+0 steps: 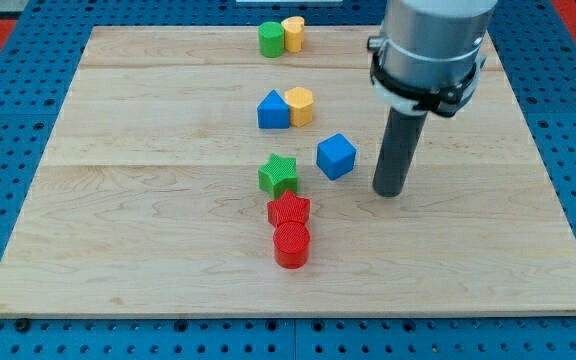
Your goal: Slightly move the blue cube left
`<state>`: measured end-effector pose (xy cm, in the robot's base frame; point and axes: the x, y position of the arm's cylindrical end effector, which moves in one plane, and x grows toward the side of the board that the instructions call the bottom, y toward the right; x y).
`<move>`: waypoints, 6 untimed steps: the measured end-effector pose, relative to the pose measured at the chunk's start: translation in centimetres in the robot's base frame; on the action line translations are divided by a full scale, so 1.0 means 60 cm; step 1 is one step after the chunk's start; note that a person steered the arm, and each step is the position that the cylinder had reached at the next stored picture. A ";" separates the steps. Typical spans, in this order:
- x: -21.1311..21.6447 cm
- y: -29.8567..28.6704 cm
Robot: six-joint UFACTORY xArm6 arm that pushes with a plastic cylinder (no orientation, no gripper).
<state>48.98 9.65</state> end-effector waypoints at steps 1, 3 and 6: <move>0.000 -0.087; -0.137 -0.124; -0.045 -0.107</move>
<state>46.28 3.23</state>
